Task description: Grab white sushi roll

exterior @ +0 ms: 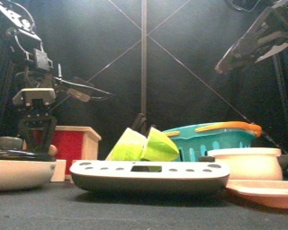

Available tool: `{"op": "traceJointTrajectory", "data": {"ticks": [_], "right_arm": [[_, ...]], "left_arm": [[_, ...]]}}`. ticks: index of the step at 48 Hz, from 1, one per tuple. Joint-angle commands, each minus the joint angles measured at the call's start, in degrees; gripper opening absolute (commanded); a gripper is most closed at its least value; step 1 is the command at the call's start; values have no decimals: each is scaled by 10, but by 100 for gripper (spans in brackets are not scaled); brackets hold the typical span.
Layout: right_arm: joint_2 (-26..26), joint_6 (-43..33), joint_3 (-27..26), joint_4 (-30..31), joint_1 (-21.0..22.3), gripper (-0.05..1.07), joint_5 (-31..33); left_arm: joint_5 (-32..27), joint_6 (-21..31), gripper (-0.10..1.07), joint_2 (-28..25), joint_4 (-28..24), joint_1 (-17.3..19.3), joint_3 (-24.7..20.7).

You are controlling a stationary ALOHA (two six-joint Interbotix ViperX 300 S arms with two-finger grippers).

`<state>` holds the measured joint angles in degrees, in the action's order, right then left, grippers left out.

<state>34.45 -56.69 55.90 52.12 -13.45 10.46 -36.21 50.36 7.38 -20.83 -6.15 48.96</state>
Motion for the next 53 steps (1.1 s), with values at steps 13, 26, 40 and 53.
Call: {"op": "traceJointTrajectory", "data": {"ticks": [13,26,40,53], "right_arm": [[2,-1,-3,-4,2,88,-4],[2,1,-4,-10,1,88,-3],[2,3,-4,-10,3,88,-4],[10,4,-9,-10,3,88,-4]], "left_arm": [[-1,0,72,3,-3,2,-7],[-54,0,70,52,-2,-3,-22],[-78,-3,70,89,-3,-5,-26],[-82,-6,70,89,-1,-21,-46]]}}
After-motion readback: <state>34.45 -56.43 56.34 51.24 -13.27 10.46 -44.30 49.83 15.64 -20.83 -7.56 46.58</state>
